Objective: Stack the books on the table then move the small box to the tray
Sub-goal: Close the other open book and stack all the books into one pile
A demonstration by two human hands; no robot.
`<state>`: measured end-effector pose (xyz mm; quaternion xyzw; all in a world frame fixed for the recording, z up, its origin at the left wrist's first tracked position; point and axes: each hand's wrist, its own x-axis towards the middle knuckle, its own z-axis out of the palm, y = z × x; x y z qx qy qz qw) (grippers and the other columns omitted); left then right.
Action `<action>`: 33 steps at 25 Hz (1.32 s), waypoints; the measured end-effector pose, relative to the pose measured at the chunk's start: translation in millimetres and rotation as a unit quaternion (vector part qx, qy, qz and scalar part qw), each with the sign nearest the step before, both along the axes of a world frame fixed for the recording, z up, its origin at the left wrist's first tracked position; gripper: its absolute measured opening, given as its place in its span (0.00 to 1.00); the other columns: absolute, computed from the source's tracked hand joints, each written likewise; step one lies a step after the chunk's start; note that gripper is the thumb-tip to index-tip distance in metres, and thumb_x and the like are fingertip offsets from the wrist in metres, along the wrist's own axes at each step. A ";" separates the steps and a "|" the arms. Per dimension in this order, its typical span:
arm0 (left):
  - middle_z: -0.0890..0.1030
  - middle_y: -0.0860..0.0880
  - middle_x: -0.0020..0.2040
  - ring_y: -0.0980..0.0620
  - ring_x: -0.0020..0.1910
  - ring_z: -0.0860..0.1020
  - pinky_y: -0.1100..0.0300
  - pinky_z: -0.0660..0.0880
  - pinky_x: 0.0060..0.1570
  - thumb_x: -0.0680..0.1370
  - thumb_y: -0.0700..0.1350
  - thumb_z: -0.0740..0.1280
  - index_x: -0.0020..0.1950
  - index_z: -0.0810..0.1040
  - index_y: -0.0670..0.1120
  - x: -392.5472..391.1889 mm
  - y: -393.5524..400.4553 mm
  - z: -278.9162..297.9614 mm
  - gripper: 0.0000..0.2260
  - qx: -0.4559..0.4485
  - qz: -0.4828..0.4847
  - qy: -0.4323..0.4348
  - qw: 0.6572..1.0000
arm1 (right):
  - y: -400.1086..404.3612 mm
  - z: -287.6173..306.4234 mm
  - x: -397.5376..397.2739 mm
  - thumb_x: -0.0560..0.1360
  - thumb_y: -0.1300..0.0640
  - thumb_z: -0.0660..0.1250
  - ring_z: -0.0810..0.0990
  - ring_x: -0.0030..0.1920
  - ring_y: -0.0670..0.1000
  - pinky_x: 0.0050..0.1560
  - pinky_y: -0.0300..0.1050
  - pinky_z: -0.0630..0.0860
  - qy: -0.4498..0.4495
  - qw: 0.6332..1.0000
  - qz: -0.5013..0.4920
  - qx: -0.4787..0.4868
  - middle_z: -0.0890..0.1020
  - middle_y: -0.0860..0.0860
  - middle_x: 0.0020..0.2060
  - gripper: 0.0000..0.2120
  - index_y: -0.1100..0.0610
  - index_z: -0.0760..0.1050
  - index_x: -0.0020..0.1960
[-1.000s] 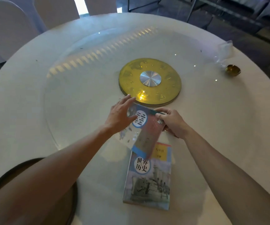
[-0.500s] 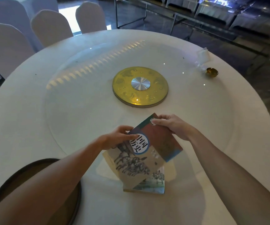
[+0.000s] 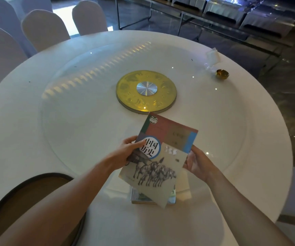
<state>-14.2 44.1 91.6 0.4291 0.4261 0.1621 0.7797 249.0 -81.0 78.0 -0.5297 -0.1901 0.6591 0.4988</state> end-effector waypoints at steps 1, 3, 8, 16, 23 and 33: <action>0.85 0.30 0.49 0.41 0.33 0.86 0.56 0.82 0.28 0.80 0.46 0.70 0.64 0.80 0.44 2.3 -0.6 -5.2 0.14 -0.003 0.014 0.005 1.000 | -1.5 -4.4 -5.5 0.76 0.40 0.70 0.85 0.54 0.58 0.55 0.53 0.82 -0.007 1.000 -0.012 -0.011 0.86 0.59 0.60 0.24 0.54 0.82 0.66; 0.86 0.33 0.49 0.40 0.35 0.87 0.55 0.83 0.29 0.80 0.46 0.70 0.63 0.80 0.45 6.1 -4.9 -14.7 0.13 -0.009 0.050 0.029 0.998 | -3.6 -12.8 -12.2 0.80 0.40 0.64 0.84 0.50 0.57 0.52 0.52 0.81 -0.057 0.997 -0.006 -0.046 0.84 0.59 0.55 0.23 0.54 0.81 0.66; 0.87 0.36 0.49 0.36 0.40 0.87 0.54 0.81 0.29 0.80 0.46 0.69 0.63 0.79 0.44 11.6 -22.1 -58.3 0.12 -0.033 0.138 0.112 0.983 | -15.6 -41.7 -20.5 0.80 0.32 0.58 0.87 0.52 0.57 0.57 0.58 0.82 -0.092 0.985 0.067 -0.132 0.88 0.57 0.50 0.27 0.49 0.83 0.63; 0.86 0.41 0.52 0.39 0.41 0.87 0.46 0.85 0.38 0.80 0.38 0.64 0.65 0.77 0.48 35.9 -39.1 -115.5 0.14 -0.013 0.144 0.212 0.967 | -14.5 -92.1 -28.4 0.79 0.66 0.67 0.88 0.46 0.57 0.50 0.60 0.85 -0.298 0.937 -0.015 -0.179 0.88 0.58 0.50 0.09 0.62 0.81 0.57; 0.86 0.47 0.52 0.45 0.45 0.86 0.46 0.85 0.42 0.78 0.40 0.67 0.59 0.80 0.51 24.3 -46.3 -130.5 0.11 0.103 0.122 0.325 0.932 | -16.7 -115.1 -32.9 0.78 0.65 0.67 0.86 0.45 0.54 0.47 0.55 0.84 -0.391 0.903 0.041 -0.171 0.87 0.52 0.45 0.08 0.57 0.83 0.50; 0.74 0.47 0.53 0.46 0.53 0.78 0.52 0.77 0.53 0.81 0.47 0.64 0.69 0.77 0.53 19.1 -58.1 -129.9 0.16 0.257 0.015 0.454 0.853 | -15.5 -127.3 -48.4 0.79 0.63 0.62 0.79 0.53 0.60 0.52 0.57 0.80 -0.568 0.800 0.092 -0.171 0.80 0.57 0.55 0.06 0.61 0.78 0.47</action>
